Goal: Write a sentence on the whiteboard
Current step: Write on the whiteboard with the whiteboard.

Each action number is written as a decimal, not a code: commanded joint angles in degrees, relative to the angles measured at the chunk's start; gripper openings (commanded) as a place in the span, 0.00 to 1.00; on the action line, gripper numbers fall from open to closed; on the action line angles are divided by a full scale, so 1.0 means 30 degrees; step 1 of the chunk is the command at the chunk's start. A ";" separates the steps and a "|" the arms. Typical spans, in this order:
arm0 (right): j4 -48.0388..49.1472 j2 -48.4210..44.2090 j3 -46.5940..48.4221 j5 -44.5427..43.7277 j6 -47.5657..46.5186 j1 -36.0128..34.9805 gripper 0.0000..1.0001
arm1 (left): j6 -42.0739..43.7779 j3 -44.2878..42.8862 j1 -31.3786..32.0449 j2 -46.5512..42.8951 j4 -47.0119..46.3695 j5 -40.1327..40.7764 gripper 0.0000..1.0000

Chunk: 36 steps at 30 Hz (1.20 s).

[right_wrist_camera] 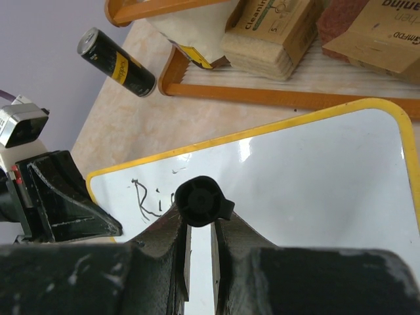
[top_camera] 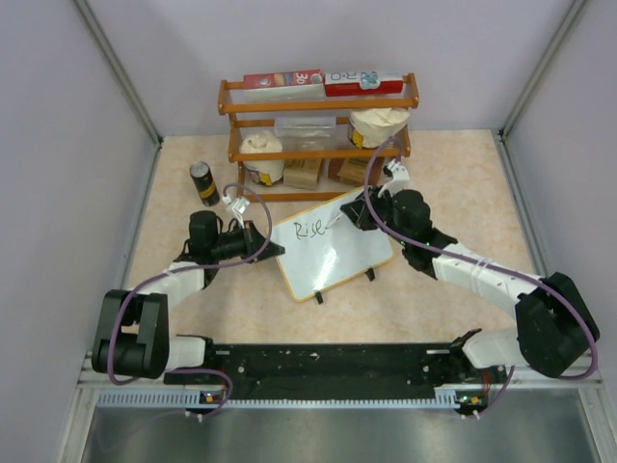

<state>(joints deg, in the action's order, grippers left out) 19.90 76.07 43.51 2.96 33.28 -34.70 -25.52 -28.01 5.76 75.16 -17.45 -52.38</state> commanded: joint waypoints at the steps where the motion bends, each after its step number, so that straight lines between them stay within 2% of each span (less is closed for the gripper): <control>1: 0.0486 -0.0778 0.0791 -0.0694 -0.0370 0.0111 0.00 | 0.2647 0.0548 -0.0045 0.0232 0.0779 0.3515 0.00; 10: 0.0193 -0.0104 0.0616 -0.0461 -0.0457 0.0287 0.00 | 0.2647 0.0577 -0.0045 0.0173 0.0779 0.3515 0.00; 23: 0.0486 -0.0836 -0.0527 -0.0021 -0.0663 0.0287 0.00 | 0.2617 0.0577 -0.0045 0.0173 0.0778 0.3573 0.00; 36: 0.0837 -0.3325 -0.1172 0.0154 -0.0809 0.0433 0.00 | 0.2617 0.0635 -0.0045 0.0115 0.0749 0.3603 0.00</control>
<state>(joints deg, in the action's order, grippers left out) 20.01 69.65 39.07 2.85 31.86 -34.22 -25.50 -27.99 5.76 75.13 -17.50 -52.45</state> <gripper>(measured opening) 0.114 0.054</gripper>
